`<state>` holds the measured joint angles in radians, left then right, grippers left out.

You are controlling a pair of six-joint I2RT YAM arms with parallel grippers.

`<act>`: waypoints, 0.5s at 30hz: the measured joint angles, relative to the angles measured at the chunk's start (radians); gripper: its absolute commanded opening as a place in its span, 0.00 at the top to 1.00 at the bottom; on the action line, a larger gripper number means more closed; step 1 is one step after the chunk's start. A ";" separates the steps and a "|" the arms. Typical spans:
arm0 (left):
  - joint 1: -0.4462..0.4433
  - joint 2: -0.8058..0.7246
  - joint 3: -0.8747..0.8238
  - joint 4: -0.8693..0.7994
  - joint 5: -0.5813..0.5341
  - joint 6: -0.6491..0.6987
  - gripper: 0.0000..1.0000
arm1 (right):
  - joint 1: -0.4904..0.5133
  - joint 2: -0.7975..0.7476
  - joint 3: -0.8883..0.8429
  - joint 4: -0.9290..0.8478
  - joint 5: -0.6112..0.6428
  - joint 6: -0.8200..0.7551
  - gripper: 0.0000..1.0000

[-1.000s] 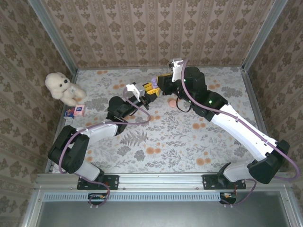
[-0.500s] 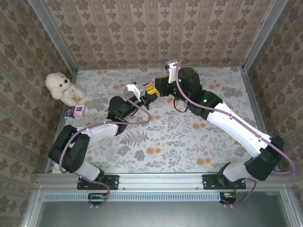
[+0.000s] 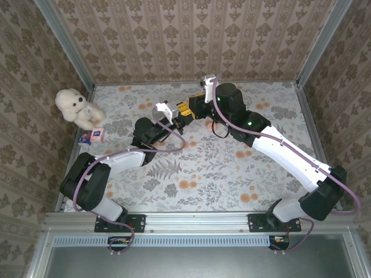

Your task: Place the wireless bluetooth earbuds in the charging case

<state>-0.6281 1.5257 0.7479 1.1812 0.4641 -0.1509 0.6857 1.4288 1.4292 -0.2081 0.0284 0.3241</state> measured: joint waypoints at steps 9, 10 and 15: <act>0.000 0.000 0.004 -0.008 0.000 0.000 1.00 | 0.027 0.003 0.000 -0.005 0.043 -0.072 0.84; 0.000 0.000 0.005 -0.011 0.000 0.000 1.00 | 0.031 0.005 0.000 -0.005 0.047 -0.083 0.84; 0.000 0.000 0.007 -0.023 -0.001 0.000 1.00 | 0.041 0.007 0.000 -0.024 0.075 -0.119 0.84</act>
<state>-0.6281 1.5261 0.7551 1.1584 0.4629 -0.1509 0.7269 1.4357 1.4292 -0.2317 0.1036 0.2047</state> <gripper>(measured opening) 0.194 0.165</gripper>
